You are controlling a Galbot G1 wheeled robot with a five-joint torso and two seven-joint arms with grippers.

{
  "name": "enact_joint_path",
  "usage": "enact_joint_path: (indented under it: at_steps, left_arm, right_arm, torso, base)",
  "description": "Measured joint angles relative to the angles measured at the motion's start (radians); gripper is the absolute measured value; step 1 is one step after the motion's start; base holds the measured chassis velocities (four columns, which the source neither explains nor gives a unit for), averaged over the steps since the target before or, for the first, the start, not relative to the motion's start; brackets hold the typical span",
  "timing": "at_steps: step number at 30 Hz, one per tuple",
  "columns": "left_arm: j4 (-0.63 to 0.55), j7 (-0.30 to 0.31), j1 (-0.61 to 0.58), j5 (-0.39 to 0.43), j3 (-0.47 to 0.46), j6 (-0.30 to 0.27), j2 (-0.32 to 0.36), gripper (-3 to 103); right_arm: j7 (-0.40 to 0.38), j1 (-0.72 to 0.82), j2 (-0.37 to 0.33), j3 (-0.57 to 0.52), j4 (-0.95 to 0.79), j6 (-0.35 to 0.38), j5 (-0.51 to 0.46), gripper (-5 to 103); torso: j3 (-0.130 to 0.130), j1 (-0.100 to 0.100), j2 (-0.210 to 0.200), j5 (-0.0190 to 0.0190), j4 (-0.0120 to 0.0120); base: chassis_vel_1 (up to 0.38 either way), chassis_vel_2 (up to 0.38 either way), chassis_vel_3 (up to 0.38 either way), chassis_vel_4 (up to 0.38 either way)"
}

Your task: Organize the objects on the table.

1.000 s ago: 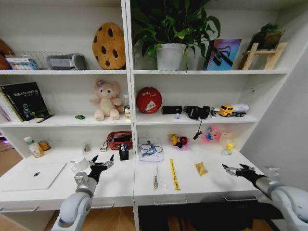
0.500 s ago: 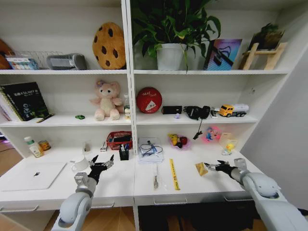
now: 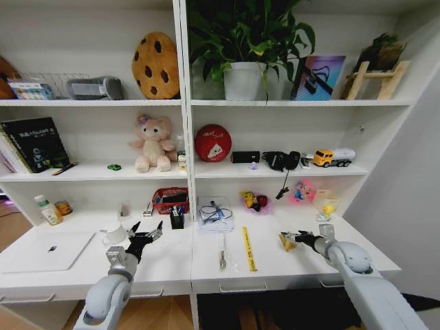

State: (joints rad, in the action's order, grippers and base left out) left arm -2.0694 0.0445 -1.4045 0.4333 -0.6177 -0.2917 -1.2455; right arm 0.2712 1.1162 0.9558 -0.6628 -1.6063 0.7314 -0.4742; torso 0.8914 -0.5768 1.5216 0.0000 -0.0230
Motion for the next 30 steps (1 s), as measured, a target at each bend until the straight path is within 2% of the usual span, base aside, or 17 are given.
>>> enact_joint_path:
  at_steps: [1,2,4,5,8,12,15,16,18,19,21,22,25,26,28,29,30]
  left_arm:
    - [0.0,0.0,0.0,0.0,0.0,0.0,0.0,100]
    - [0.0,0.0,0.0,0.0,0.0,0.0,0.0,100]
    - [0.0,0.0,0.0,0.0,0.0,0.0,0.0,100]
    - [0.0,0.0,0.0,0.0,0.0,0.0,0.0,100]
    - [0.0,0.0,0.0,0.0,0.0,0.0,0.0,100]
    - [0.0,0.0,0.0,0.0,0.0,0.0,0.0,100]
    - [0.0,0.0,0.0,0.0,0.0,0.0,0.0,100]
    - [0.0,0.0,0.0,0.0,0.0,0.0,0.0,100]
    - [0.0,0.0,0.0,0.0,0.0,0.0,0.0,100]
    - [0.0,0.0,0.0,0.0,0.0,0.0,0.0,100]
    - [0.0,0.0,0.0,0.0,0.0,0.0,0.0,100]
    - [0.0,0.0,0.0,0.0,0.0,0.0,0.0,100]
    - [0.0,0.0,0.0,0.0,0.0,0.0,0.0,100]
    - [0.0,0.0,0.0,0.0,0.0,0.0,0.0,100]
    - [0.0,0.0,0.0,0.0,0.0,0.0,0.0,100]
    - [0.0,0.0,0.0,0.0,0.0,0.0,0.0,100]
    - [0.0,0.0,0.0,0.0,0.0,0.0,0.0,100]
  right_arm:
    - [-0.002,0.0,0.001,0.002,0.0,0.002,0.001,90]
    - [-0.006,0.002,0.004,0.003,-0.001,0.004,0.002,79]
    - [-0.01,0.007,0.008,0.003,-0.005,0.004,0.003,79]
    - [-0.013,0.012,0.012,0.003,-0.009,0.005,0.003,68]
    - [-0.018,0.022,0.018,0.003,-0.013,0.006,0.006,64]
    - [-0.018,0.027,0.022,0.002,-0.012,0.006,0.009,71]
    - [-0.018,0.022,0.023,0.002,0.0,0.006,0.009,67]
    - [-0.018,0.018,0.023,0.002,0.007,0.006,0.008,60]
    - [-0.018,0.014,0.023,0.002,0.015,0.005,0.008,60]
    - [-0.017,0.012,0.023,0.001,0.018,0.002,0.008,50]
    - [-0.017,0.01,0.024,0.0,0.02,0.0,0.008,50]
    - [-0.017,0.01,0.023,-0.002,0.02,-0.001,0.008,38]
    - [-0.014,0.01,0.023,-0.004,0.021,-0.003,0.008,38]
    - [-0.012,0.01,0.022,-0.006,0.024,-0.005,0.008,28]
    - [-0.01,0.01,0.022,-0.007,0.025,-0.005,0.007,28]
    - [-0.006,0.01,0.022,-0.01,0.028,-0.006,0.008,17]
    - [-0.004,0.011,0.022,-0.012,0.03,-0.008,0.008,17]
  torso:
    - [0.0,0.0,0.0,0.0,0.0]
    - [0.0,0.0,0.0,-0.0001,0.0]
    - [0.0,0.0,0.0,0.0,0.0]
    - [0.0,0.0,0.0,0.0,0.0]
    - [0.0,0.0,0.0,0.0,0.0]
    - [0.0,0.0,0.0,0.0,0.0]
    - [0.0,0.0,0.0,0.0001,0.0]
    - [0.0,0.0,0.0,0.0001,0.0]
    - [0.0,0.0,0.0,0.0001,0.0]
    - [0.0,0.0,0.0,0.0001,0.0]
    - [0.0,0.0,0.0,0.0001,0.0]
    - [0.0,0.0,0.0,0.0001,0.0]
    - [0.0,0.0,0.0,0.0001,0.0]
    - [0.0,0.0,0.0,0.0001,0.0]
    - [0.0,0.0,0.0,0.0001,0.0]
    - [0.0,0.0,0.0,0.0001,0.0]
    - [0.0,0.0,0.0,0.0001,0.0]
  base:
    - [0.0,0.0,0.0,0.0]
    - [0.0,0.0,0.0,0.0]
    - [0.0,0.0,0.0,0.0]
    - [0.0,0.0,0.0,0.0]
    - [0.0,0.0,0.0,0.0]
    - [0.0,0.0,0.0,0.0]
    - [0.0,0.0,0.0,0.0]
    - [0.0,0.0,0.0,0.0]
    - [0.0,0.0,0.0,0.0]
    - [0.0,0.0,0.0,0.0]
    - [0.0,0.0,0.0,0.0]
    - [0.0,0.0,0.0,0.0]
    - [0.0,0.0,0.0,0.0]
    - [0.0,0.0,0.0,0.0]
    - [0.0,0.0,0.0,0.0]
    - [0.0,0.0,0.0,0.0]
    - [0.0,0.0,0.0,0.0]
